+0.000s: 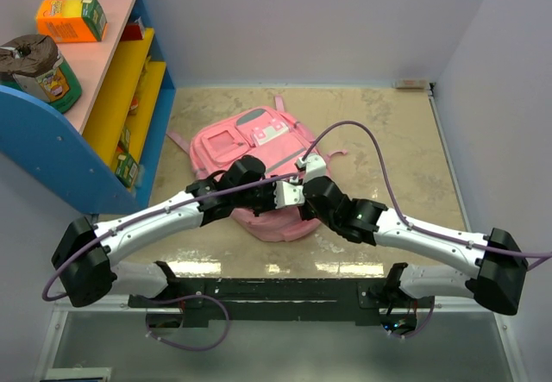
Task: Pack the student bag
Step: Zip the student bag at the center of the board.
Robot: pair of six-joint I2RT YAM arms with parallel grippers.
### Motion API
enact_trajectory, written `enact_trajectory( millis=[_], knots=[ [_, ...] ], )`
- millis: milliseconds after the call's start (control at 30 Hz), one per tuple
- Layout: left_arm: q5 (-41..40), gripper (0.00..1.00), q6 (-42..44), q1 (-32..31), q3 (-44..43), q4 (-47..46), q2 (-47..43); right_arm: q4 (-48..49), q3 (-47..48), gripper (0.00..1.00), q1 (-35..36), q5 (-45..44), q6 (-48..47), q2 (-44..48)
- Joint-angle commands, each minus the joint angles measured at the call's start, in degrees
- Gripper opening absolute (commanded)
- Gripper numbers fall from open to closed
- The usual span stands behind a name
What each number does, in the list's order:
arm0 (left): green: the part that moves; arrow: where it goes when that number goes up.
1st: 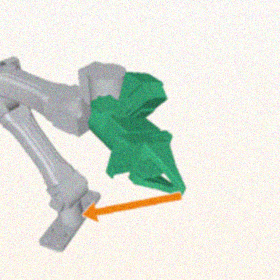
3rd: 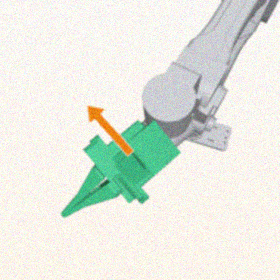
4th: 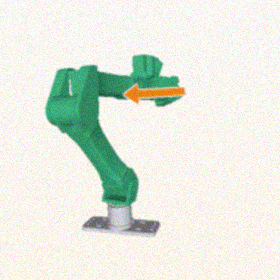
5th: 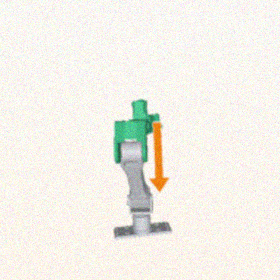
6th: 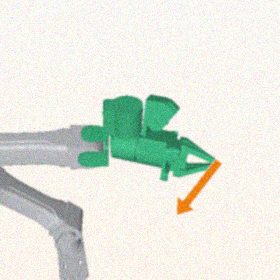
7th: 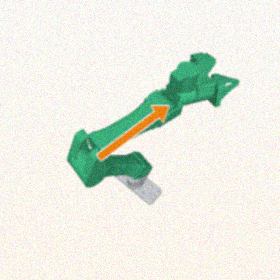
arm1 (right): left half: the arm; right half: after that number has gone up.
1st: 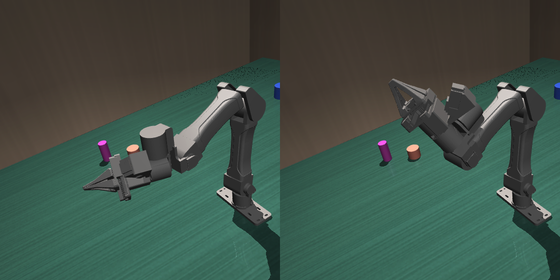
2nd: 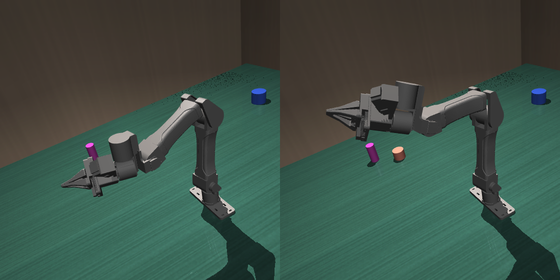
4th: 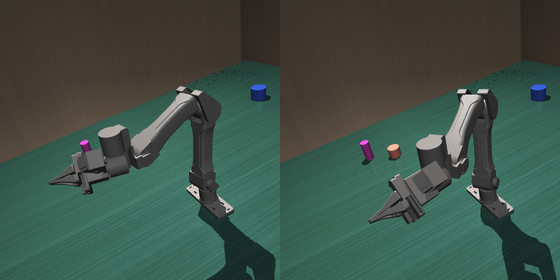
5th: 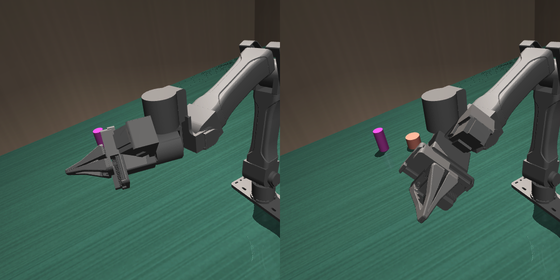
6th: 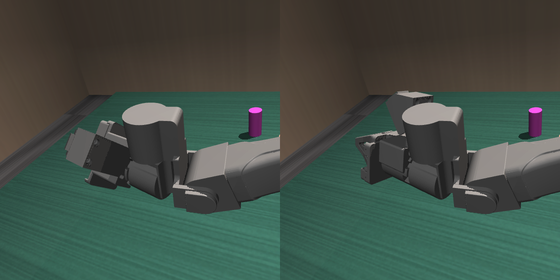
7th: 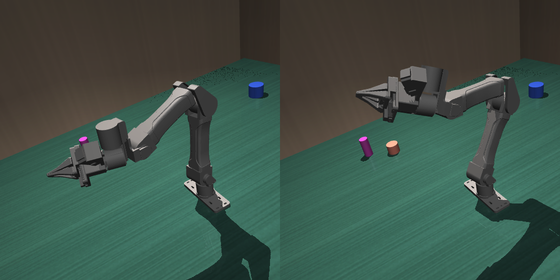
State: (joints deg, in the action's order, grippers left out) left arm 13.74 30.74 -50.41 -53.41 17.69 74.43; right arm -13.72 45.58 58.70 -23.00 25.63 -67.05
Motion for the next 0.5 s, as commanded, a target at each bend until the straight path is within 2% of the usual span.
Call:
enact_trajectory(
  millis=[0, 67, 333, 467],
  knots=[
    [-12.2, 0.08, -2.0, 0.4, 3.9, -3.6, -0.8, 5.9, 0.5, 0.0, 0.1, 1.1, 1.4, 1.7],
    [-11.0, 0.0, -1.8, 0.4, 3.9, -2.7, -1.4, 5.7, 0.6, 0.0, -0.2, 0.9, 1.7, 1.1],
    [-3.8, 0.0, 4.8, 1.8, 5.7, 8.1, -8.3, 2.6, 0.6, 0.0, -5.7, 2.8, 0.4, 1.4],
    [0.3, 0.0, 9.4, 7.2, 6.5, 13.8, -12.1, 0.9, 1.0, 0.0, -8.4, 3.7, -0.2, 1.1]
  ],
)
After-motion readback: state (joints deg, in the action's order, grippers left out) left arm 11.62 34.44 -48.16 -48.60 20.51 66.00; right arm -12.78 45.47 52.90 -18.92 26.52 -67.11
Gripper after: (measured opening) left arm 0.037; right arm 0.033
